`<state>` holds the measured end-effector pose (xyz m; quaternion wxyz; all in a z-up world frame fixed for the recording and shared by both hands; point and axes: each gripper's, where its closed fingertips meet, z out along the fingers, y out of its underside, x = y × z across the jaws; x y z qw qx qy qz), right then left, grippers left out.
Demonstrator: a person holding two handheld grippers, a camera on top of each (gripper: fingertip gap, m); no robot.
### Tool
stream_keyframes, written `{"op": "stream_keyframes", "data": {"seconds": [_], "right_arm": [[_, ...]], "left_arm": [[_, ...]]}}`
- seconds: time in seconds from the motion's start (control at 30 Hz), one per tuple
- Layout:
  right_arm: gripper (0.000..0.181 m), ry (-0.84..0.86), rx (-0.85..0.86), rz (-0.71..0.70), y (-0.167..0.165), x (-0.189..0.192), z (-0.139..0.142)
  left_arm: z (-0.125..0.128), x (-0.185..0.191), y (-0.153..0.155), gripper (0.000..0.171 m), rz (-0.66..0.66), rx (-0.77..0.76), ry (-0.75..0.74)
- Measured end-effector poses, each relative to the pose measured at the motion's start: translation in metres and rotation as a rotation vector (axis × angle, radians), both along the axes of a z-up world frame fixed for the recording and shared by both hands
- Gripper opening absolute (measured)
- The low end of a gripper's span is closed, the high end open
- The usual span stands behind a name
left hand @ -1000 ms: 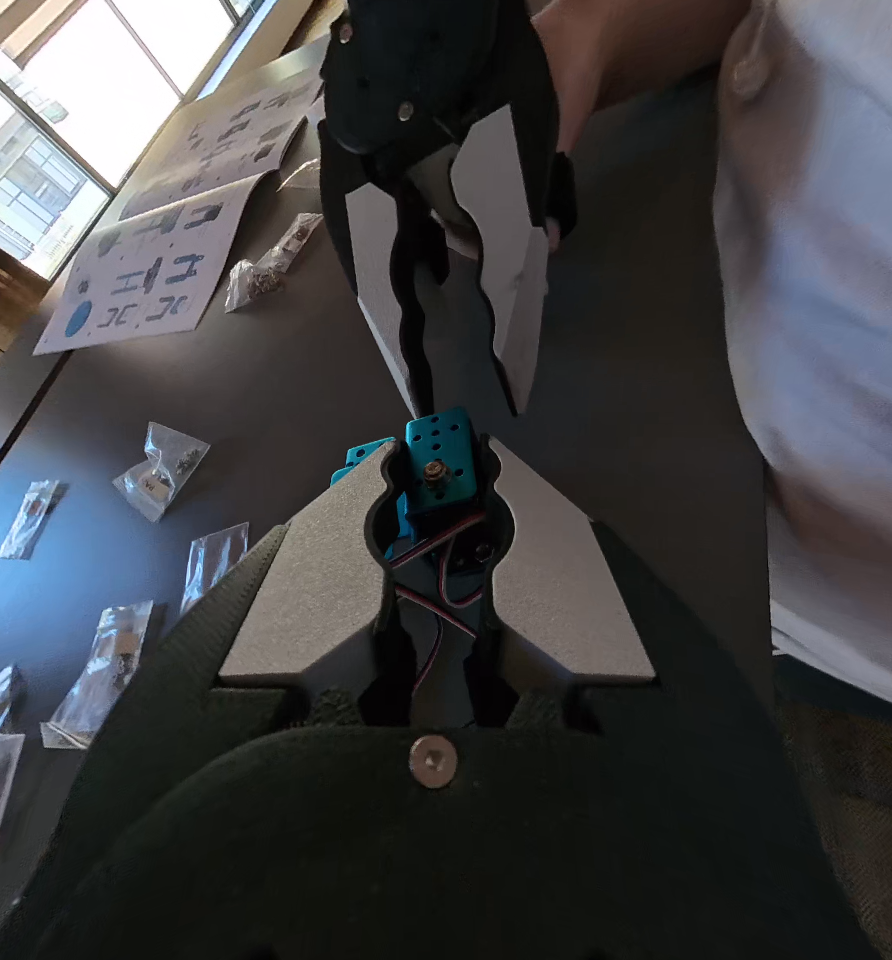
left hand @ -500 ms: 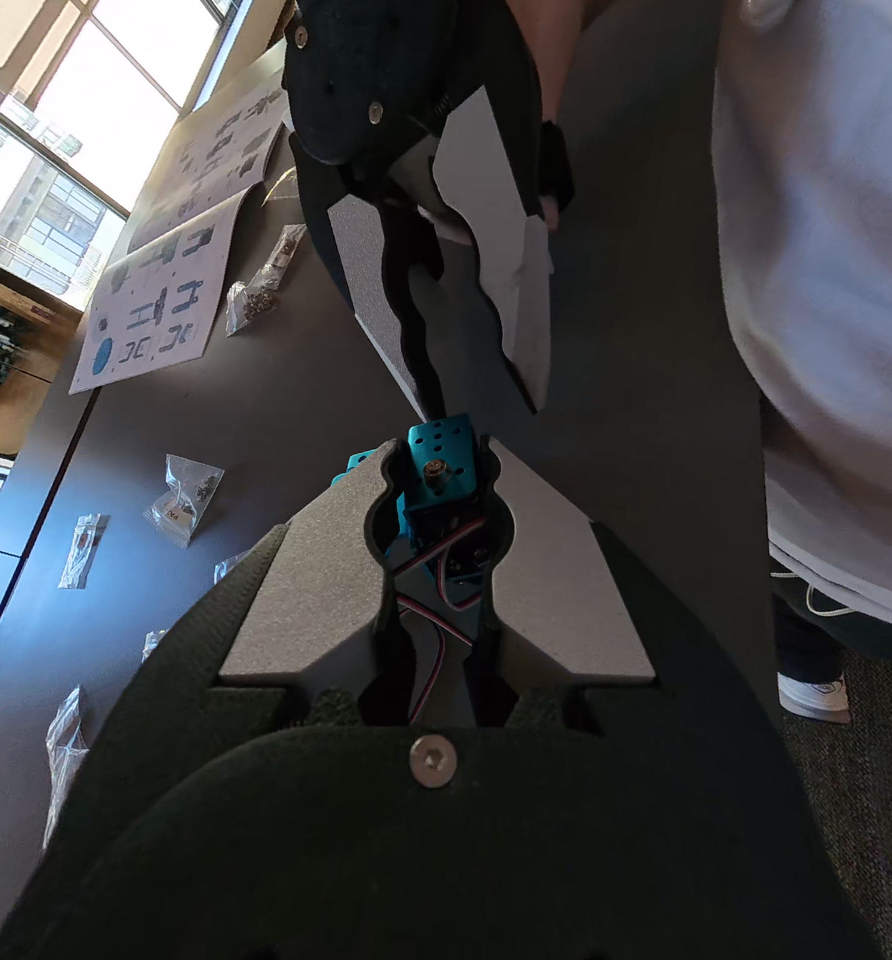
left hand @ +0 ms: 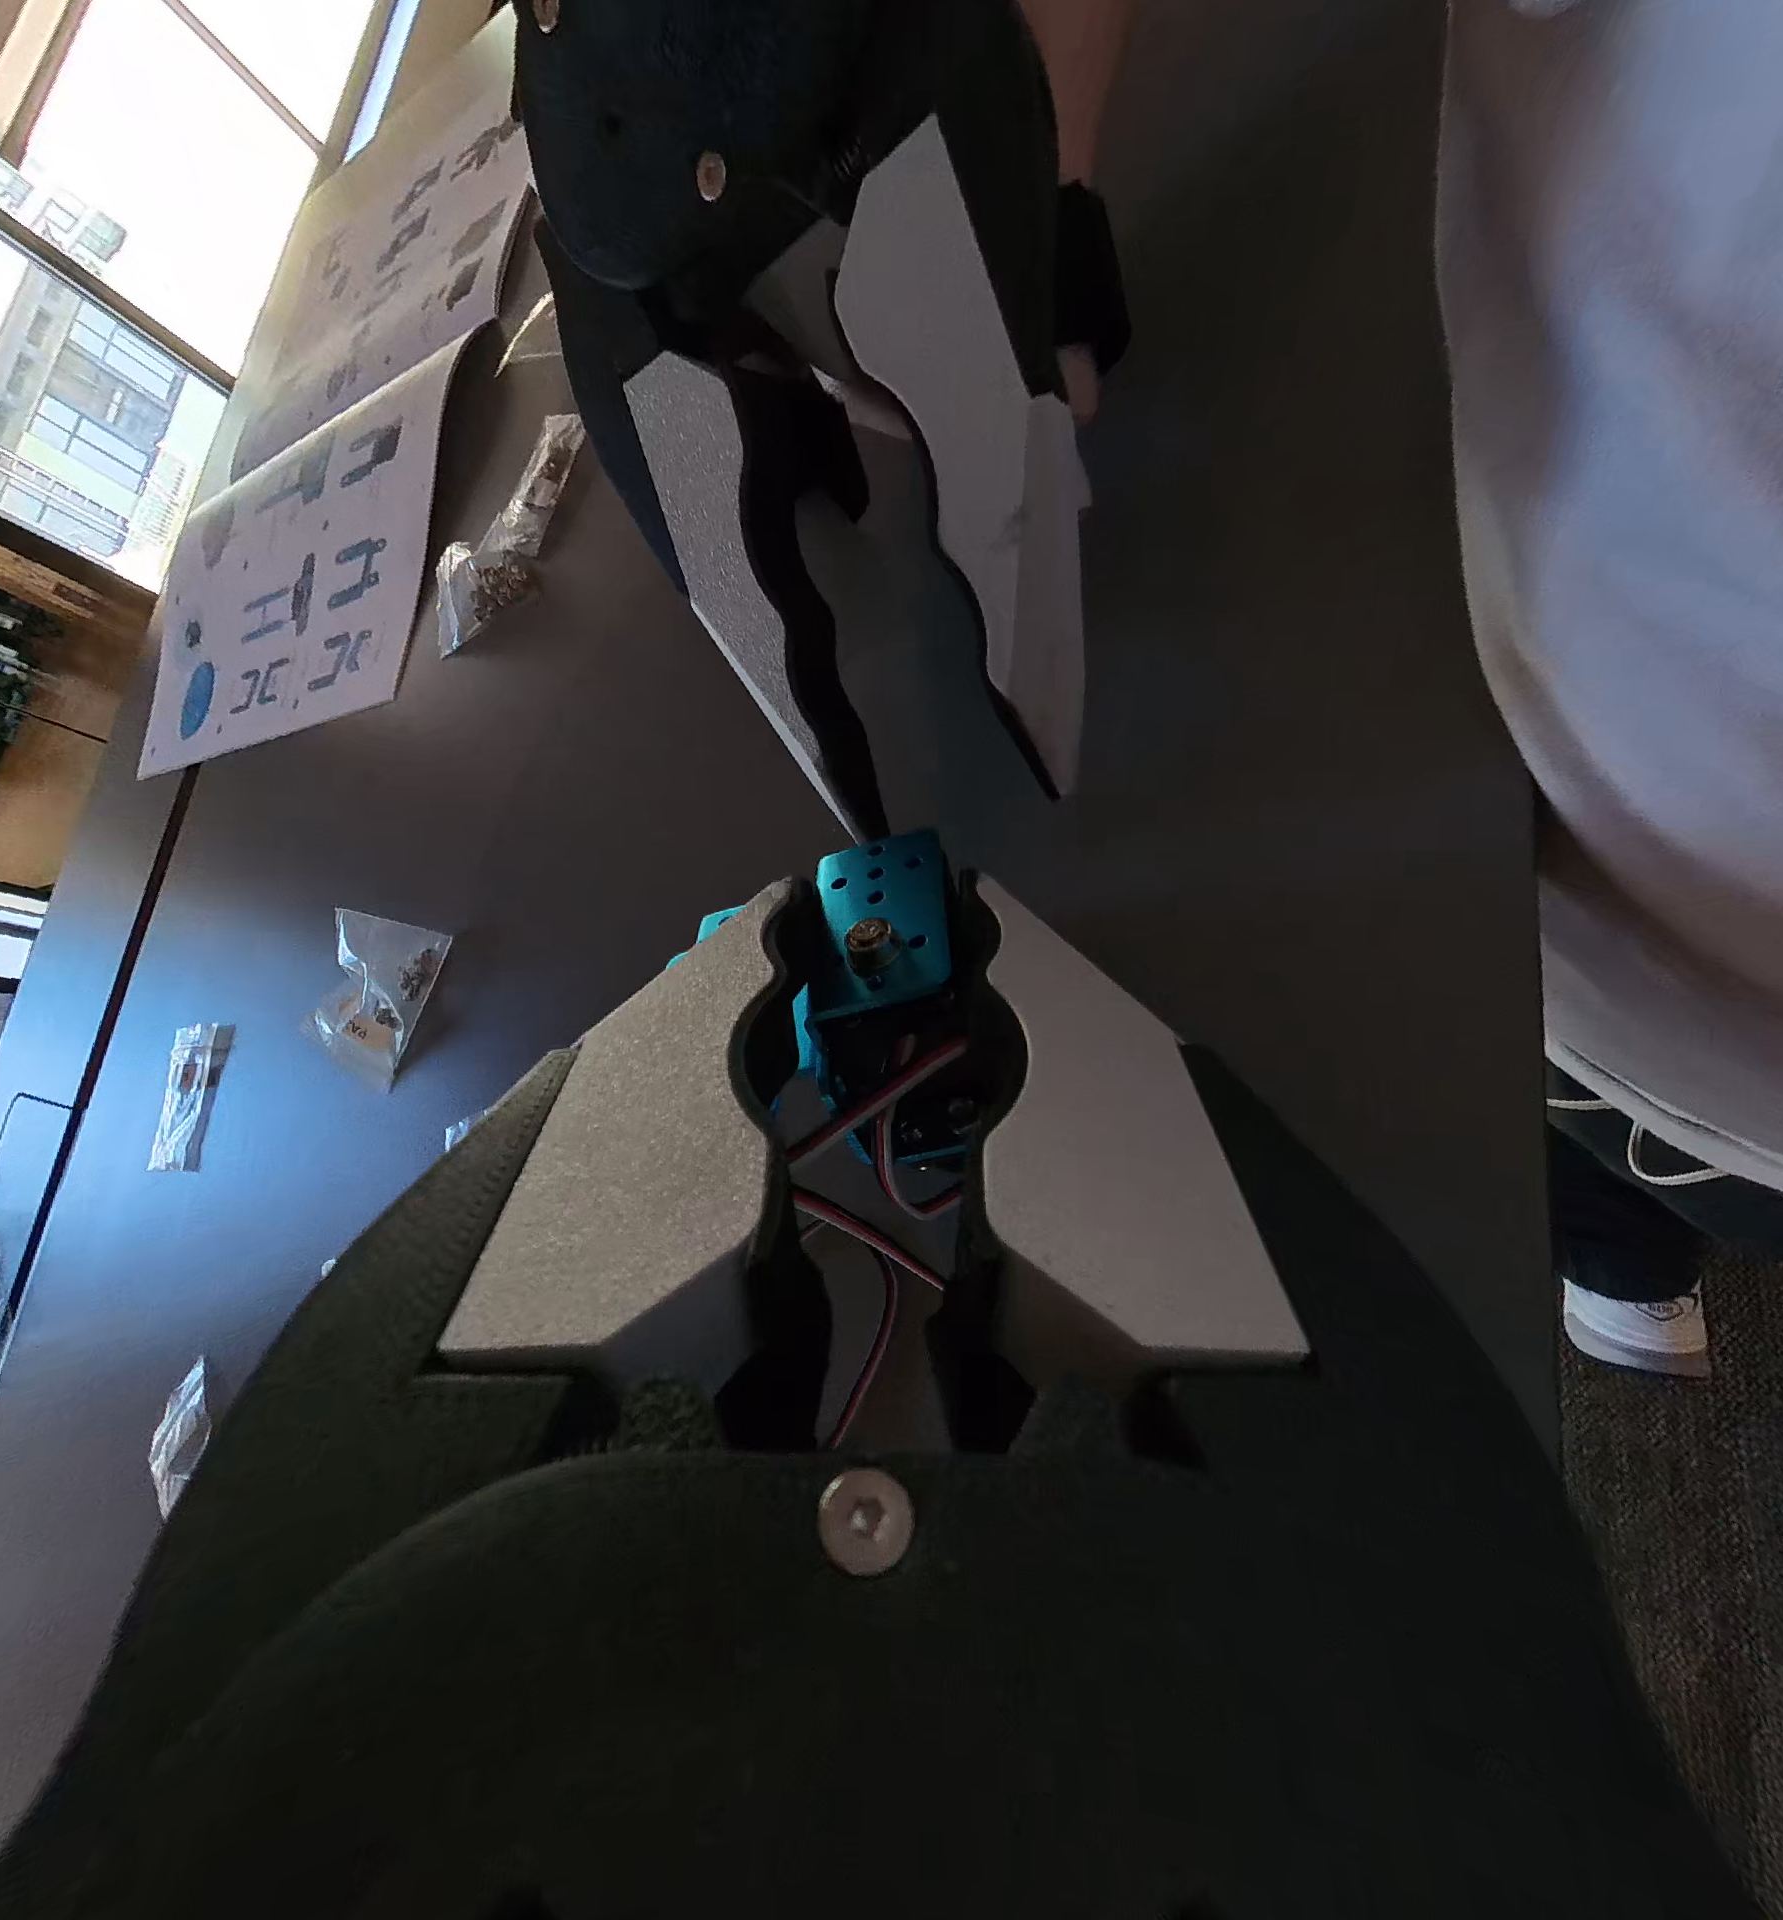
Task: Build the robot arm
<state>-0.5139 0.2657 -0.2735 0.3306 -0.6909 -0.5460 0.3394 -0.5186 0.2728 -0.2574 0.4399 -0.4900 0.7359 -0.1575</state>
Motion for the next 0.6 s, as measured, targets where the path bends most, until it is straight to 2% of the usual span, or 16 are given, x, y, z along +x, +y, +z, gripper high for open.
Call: {"op": "stream_keyframes", "data": {"seconds": [0.6], "right_arm": [[0.039,-0.01,0.001,0.014,-0.0023,-0.0004,-0.0014]], "left_arm": [[-0.0002,0.0005,-0.0015,0.028,0.016,0.01,0.016]]}}
